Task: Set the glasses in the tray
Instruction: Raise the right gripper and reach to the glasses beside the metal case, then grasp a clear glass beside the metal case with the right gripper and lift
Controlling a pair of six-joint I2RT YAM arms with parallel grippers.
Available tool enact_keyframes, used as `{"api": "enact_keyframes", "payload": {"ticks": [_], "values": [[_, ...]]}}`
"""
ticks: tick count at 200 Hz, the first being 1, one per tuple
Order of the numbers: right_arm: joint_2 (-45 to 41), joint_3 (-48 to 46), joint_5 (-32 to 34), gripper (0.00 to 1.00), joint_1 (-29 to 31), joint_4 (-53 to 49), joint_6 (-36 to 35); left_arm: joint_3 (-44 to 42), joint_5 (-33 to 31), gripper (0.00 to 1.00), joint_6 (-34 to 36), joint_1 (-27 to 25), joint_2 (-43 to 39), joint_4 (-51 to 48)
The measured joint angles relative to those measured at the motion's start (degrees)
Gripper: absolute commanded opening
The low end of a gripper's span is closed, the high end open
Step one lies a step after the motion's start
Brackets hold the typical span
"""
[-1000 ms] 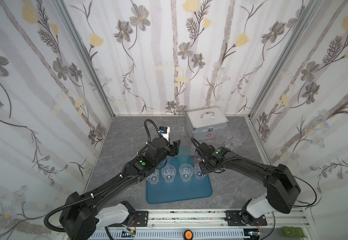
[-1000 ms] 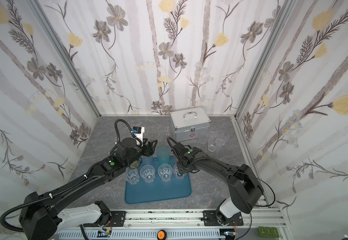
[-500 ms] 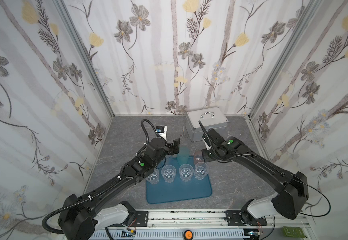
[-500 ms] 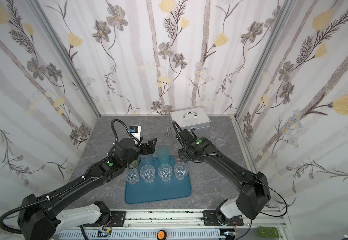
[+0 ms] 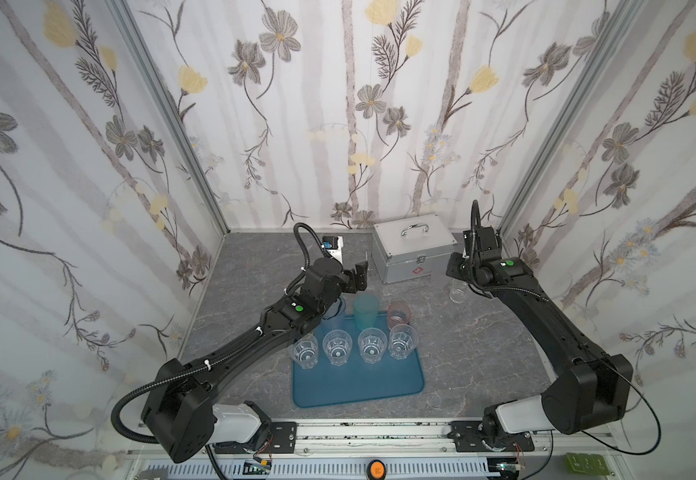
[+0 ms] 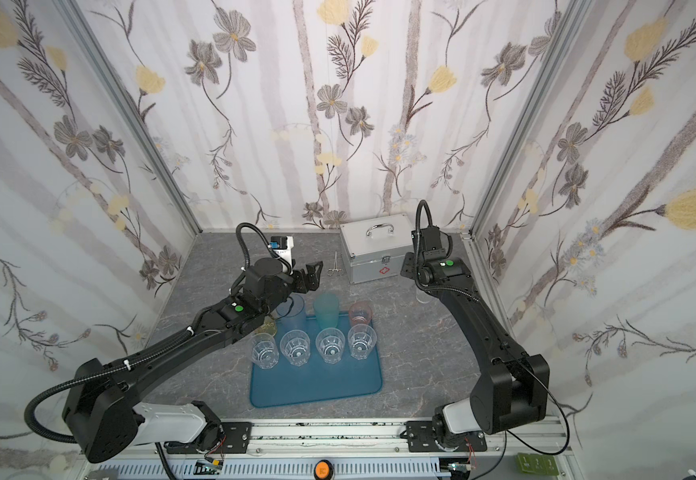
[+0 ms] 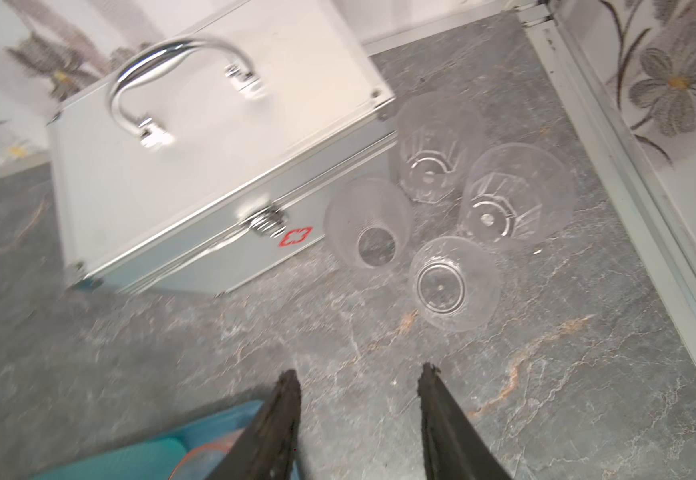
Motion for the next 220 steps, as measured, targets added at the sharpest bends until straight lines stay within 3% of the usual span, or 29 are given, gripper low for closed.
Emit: {"api": "enact_keyframes", "payload": {"ticks": [48, 113, 220], "values": [[5.75, -2.32, -2.16, 0.48, -10.21, 6.62, 2.36, 4.70, 0.02, 0.92, 4.09, -2.99, 9.88, 3.74], [12.37, -2.99, -4.94, 0.47, -19.30, 10.10, 4.11, 9.53, 1.29, 0.96, 9.53, -5.62, 19.98, 5.70], [21.90, -0.28, -10.73, 0.39, -24.13, 15.37, 6.01, 10.19, 1.70, 0.96, 14.71, -6.82, 22.73, 6.36]]}}
